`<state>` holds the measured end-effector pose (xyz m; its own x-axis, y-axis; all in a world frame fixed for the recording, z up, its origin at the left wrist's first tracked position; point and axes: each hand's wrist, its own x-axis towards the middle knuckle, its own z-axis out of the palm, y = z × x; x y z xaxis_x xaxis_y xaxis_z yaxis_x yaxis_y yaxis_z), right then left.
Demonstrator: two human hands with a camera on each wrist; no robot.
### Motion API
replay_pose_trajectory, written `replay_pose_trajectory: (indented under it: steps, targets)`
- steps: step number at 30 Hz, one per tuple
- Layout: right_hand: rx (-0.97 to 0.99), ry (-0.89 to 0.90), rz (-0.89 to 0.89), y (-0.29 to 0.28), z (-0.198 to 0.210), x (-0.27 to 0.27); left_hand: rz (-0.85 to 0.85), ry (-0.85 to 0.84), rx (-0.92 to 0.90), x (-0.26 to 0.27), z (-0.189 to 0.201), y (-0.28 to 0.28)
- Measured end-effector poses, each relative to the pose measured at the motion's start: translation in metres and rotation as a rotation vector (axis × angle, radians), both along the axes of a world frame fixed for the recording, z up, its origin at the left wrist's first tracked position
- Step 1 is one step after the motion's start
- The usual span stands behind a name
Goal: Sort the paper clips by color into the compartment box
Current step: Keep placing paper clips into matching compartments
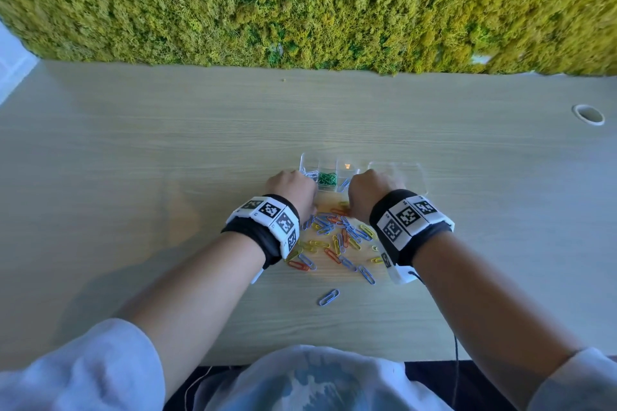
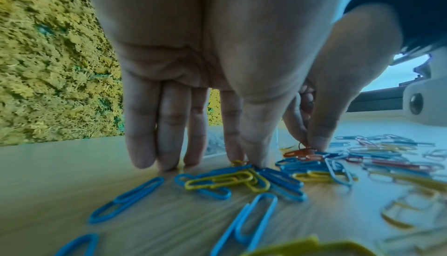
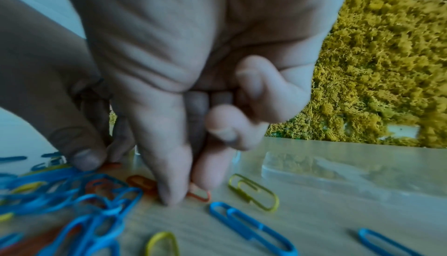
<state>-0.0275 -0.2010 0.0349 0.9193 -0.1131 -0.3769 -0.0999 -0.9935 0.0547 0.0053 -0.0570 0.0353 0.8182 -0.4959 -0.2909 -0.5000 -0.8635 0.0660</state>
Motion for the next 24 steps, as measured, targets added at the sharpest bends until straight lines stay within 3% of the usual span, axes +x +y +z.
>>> replay_pose_trajectory:
  steps: [7, 8, 12, 14, 16, 19, 21, 24]
  targets:
    - [0.132, 0.094, -0.034, -0.008, 0.008, -0.004, 0.007, -0.013, 0.005, -0.001, 0.005, 0.0]
    - [0.254, 0.072, -0.092, -0.012, 0.007, -0.005, 0.021, 0.011, -0.032, 0.001, 0.006, 0.002]
    - [1.1, 0.017, -0.625, -0.02, 0.009, -0.014, 0.155, 0.129, -0.344, 0.008, 0.011, 0.02]
    - [1.304, -0.025, -0.797, -0.021, 0.009, -0.017, 0.271, 0.116, -0.513, 0.01, 0.01, 0.033]
    - [1.354, -0.07, -0.843, -0.021, 0.009, -0.017, 0.412, 0.208, -0.704, 0.012, 0.006, 0.047]
    - [1.276, -0.068, -0.744, -0.017, 0.004, -0.012, 0.607, 0.544, -1.055, 0.01, 0.005, 0.063]
    - [1.19, -0.042, -0.635, -0.013, 0.002, -0.007, 0.666, 0.664, -1.143, 0.008, 0.008, 0.069]
    - [1.086, 0.032, -0.575, -0.01, 0.001, -0.001, 0.746, 0.691, -1.142, 0.007, 0.007, 0.075]
